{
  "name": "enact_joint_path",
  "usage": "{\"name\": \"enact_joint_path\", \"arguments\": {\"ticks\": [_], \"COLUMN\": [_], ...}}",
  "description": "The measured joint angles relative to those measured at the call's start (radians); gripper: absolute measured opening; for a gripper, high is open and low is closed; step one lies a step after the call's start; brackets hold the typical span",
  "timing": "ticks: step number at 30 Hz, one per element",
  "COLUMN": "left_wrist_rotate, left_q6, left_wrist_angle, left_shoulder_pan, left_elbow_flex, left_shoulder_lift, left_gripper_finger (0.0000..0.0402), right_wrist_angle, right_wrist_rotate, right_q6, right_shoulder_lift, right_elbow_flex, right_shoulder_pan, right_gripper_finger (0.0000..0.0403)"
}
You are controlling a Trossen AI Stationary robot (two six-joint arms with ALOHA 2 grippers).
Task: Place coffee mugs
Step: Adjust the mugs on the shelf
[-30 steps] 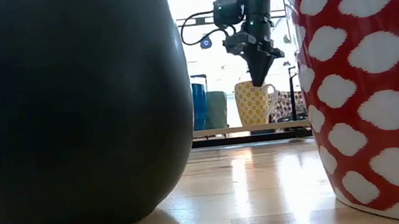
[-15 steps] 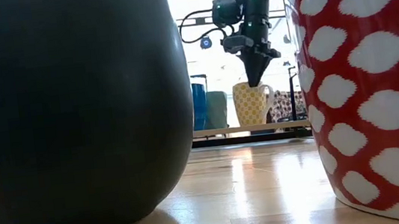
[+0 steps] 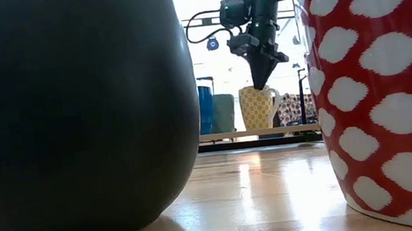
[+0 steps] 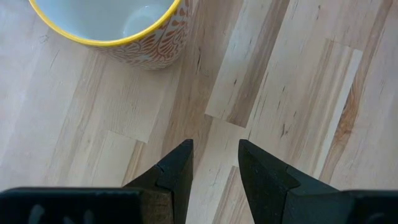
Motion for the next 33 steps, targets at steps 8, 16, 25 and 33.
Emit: {"name": "enact_joint_path", "arguments": {"ticks": [8,16,25,33], "left_wrist_rotate": [0.000,0.000,0.000,0.000], "left_q6": [0.000,0.000,0.000,0.000], "left_wrist_angle": [0.000,0.000,0.004,0.004], "left_shoulder_pan": [0.000,0.000,0.000,0.000], "left_elbow_flex": [0.000,0.000,0.000,0.000], "left_shoulder_lift": [0.000,0.000,0.000,0.000], "left_gripper_finger": [0.0117,0.0117,0.0117,0.0117], "right_wrist_angle": [-0.111,-0.179,-0.166,-0.121], "right_wrist_rotate": [0.017,0.077,0.171,0.171], "right_q6": [0.010,0.026,0.027,0.023], "right_shoulder_lift": [0.000,0.000,0.000,0.000], "right_elbow_flex": [0.000,0.000,0.000,0.000], "right_shoulder_pan": [0.002,0.002,0.002,0.002], "right_gripper_finger": [0.0039,0.0039,0.0039,0.0039]}}
